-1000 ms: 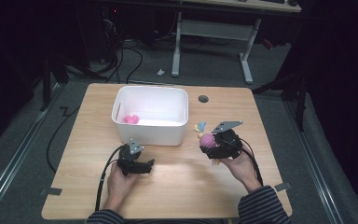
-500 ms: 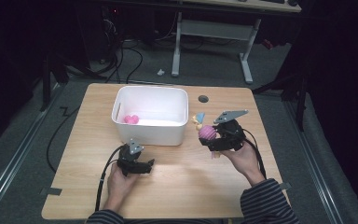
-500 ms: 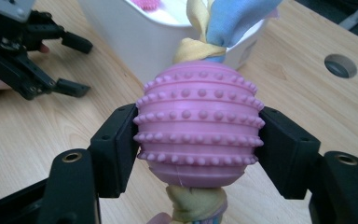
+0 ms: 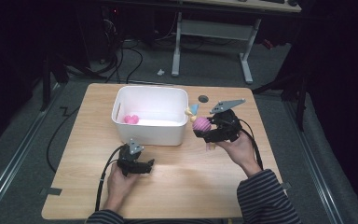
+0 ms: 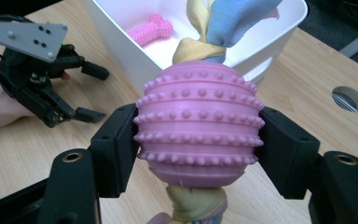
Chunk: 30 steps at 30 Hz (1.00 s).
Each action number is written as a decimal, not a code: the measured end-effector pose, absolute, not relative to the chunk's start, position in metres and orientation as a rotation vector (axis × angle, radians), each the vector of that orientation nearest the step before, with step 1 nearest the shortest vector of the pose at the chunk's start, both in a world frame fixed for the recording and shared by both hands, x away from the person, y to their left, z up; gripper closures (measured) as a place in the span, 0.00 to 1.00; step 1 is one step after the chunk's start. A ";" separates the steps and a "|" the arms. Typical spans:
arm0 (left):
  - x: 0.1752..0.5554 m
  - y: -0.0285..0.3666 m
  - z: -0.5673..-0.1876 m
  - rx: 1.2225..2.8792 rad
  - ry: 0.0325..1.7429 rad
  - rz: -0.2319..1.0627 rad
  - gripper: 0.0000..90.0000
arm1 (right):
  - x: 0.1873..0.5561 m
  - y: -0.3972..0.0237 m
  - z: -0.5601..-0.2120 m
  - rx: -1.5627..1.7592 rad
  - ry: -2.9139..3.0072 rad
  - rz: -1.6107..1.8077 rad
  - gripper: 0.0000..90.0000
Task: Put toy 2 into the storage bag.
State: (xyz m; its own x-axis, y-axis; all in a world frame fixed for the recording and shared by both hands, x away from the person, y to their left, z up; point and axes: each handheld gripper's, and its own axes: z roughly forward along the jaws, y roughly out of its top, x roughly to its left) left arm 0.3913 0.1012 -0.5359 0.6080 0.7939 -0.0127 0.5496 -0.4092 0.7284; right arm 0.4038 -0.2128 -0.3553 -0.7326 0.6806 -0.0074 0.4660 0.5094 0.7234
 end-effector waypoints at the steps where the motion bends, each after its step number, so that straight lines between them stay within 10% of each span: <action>1: 0.391 0.101 -0.536 2.121 1.054 0.440 0.17 | 0.405 -0.210 -0.352 0.950 2.466 1.055 0.39; 30: 0.391 0.101 -0.536 2.114 1.058 0.441 0.18 | 0.448 -0.181 -0.323 0.928 2.522 1.092 0.39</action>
State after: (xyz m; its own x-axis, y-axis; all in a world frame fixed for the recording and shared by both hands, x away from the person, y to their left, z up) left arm 0.3913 0.1014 -0.5361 0.6048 0.7962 -0.0150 0.5497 -0.4038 0.7312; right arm 0.4480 -0.1807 -0.3228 -0.7692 0.6383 0.0301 0.4587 0.5187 0.7215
